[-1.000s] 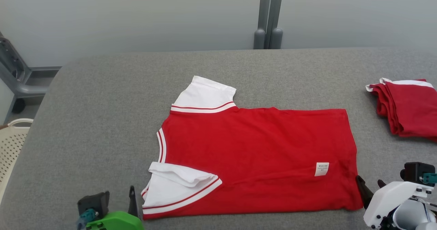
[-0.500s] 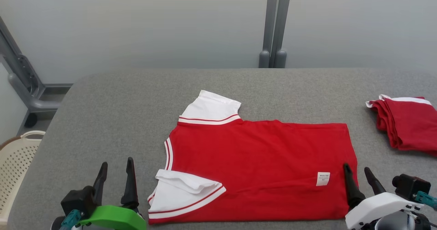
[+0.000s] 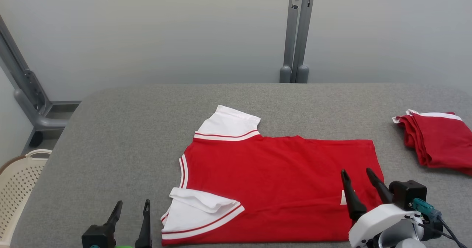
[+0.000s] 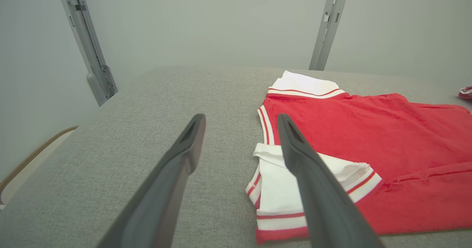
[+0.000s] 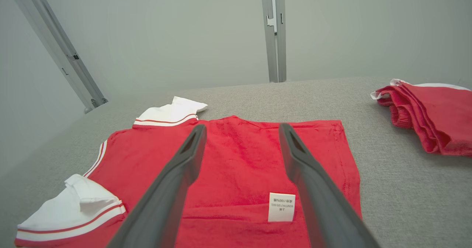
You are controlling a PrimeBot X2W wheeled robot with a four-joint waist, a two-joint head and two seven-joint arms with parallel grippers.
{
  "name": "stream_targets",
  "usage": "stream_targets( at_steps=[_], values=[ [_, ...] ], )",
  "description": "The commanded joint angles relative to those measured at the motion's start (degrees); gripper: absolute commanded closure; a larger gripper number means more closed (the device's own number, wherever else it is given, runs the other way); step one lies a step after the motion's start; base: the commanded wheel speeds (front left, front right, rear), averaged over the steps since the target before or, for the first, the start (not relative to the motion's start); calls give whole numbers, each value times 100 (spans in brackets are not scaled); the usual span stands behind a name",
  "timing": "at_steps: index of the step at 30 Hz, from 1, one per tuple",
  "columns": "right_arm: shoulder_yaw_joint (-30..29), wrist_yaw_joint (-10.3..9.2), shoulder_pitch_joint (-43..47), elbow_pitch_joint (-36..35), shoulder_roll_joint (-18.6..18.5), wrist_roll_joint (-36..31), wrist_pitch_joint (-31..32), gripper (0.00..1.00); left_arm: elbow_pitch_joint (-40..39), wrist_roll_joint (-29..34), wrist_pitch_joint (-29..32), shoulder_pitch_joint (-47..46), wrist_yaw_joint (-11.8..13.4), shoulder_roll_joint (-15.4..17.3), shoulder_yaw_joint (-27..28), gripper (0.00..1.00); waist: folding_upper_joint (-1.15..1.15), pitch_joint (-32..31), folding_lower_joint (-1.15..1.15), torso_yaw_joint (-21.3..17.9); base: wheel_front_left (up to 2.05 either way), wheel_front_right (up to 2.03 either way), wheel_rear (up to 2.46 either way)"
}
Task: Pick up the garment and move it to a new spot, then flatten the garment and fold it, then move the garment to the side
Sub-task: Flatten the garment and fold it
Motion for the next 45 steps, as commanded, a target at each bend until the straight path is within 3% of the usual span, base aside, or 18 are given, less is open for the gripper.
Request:
stream_targets(
  at_steps=[1, 16, 29, 33, 40, 45],
  values=[
    [16, -1, -15, 34, -19, -104, -13, 0, 7, 10, 33, 89, 62, 57, 24, 0, 0, -15, 0, 9, 0, 0, 0],
    [-61, -1, 167, 20, -17, -419, 194, 0, -210, -163, 388, 314, 293, 163, 122, 0, 0, 53, 0, -48, 0, 0, 0],
    [37, -1, -52, -18, -17, -421, 384, 0, -431, -202, 624, 52, 169, 235, -35, 0, 0, 253, 0, -112, 0, 0, 0],
    [198, -1, -418, -64, -46, -635, 837, 0, -420, -200, 974, -314, 61, 323, -117, 0, 0, 469, 0, -221, 0, 0, 0],
    [623, -1, -1419, 39, -531, -425, 2298, 0, -17, -175, 1736, -1642, -454, 519, -357, 0, 0, 1108, 0, -551, 0, 0, 0],
    [524, -5, -2293, 103, -805, -184, 3290, 0, 356, -237, 2066, -2800, -530, 454, -267, 0, 0, 1804, 0, -803, 0, 0, 0]
  ],
)
